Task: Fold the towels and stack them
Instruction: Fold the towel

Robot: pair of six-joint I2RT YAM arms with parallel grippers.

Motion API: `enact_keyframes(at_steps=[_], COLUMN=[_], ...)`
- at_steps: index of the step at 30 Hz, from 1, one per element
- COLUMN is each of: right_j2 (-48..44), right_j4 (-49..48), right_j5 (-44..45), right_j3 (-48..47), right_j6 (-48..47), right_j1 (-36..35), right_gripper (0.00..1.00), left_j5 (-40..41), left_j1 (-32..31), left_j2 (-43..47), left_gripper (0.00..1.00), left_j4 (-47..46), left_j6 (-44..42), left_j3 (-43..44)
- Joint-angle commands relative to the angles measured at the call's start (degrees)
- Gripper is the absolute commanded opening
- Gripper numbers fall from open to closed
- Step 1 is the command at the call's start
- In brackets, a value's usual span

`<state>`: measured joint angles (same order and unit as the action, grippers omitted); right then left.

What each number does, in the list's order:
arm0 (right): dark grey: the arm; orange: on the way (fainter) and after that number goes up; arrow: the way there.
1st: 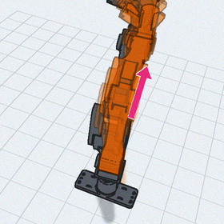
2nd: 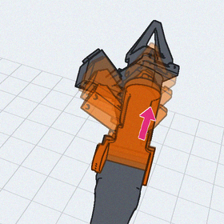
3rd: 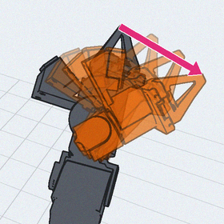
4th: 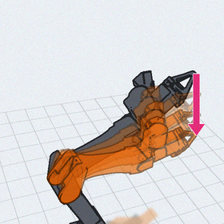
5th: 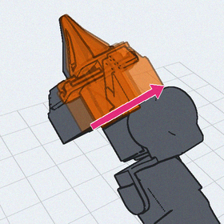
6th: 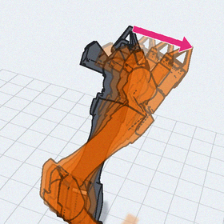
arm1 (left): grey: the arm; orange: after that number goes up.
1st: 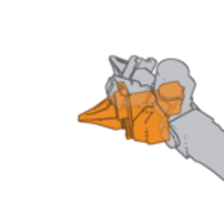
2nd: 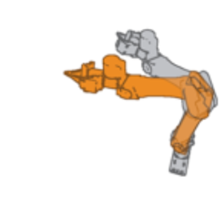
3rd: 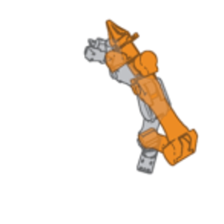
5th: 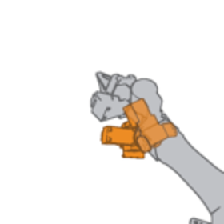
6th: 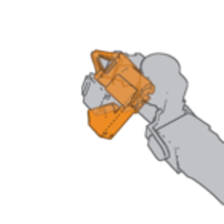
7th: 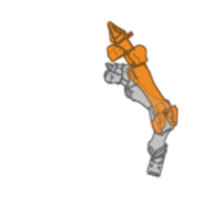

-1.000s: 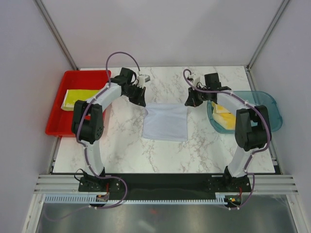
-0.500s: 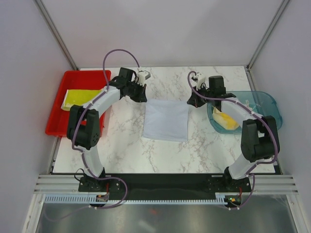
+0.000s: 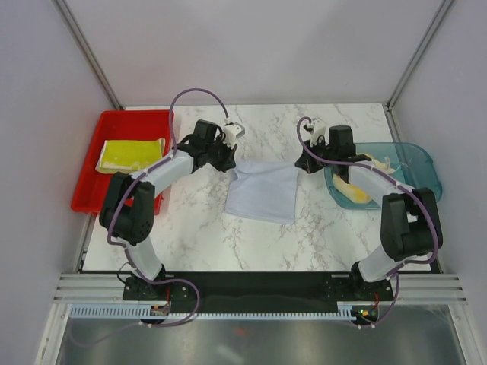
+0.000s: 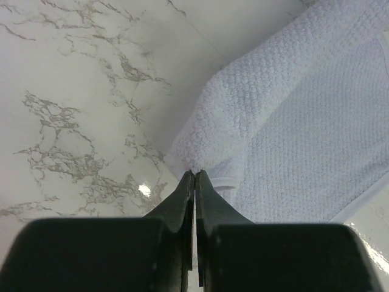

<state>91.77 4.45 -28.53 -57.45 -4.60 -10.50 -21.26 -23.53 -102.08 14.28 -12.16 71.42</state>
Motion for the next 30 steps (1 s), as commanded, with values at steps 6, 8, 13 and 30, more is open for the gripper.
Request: enact_keyframes(at_steps=[6, 8, 13, 30], right_j2=[1.21, 2.62, 6.32, 0.44], right_j4=[-4.01, -4.01, -4.01, -6.56], right_j5=[2.26, 1.81, 2.17, 6.12], right_j3=[-1.08, -2.22, -4.07, 0.76], right_j6=[4.6, 4.6, 5.13, 2.05], right_j1=[0.22, 0.22, 0.22, 0.22], right_gripper=[0.0, 0.0, 0.0, 0.0], left_j5=[3.06, 2.63, 2.71, 5.44], left_j1=[0.24, 0.24, 0.32, 0.41], left_j2=[-1.88, -5.31, -10.41, -4.88], left_gripper=[0.02, 0.02, 0.02, 0.02], left_j4=[-0.24, 1.35, 3.29, -3.12], left_j6=[-0.94, -0.67, -0.41, -2.6], left_j3=[7.48, 9.43, 13.13, 5.94])
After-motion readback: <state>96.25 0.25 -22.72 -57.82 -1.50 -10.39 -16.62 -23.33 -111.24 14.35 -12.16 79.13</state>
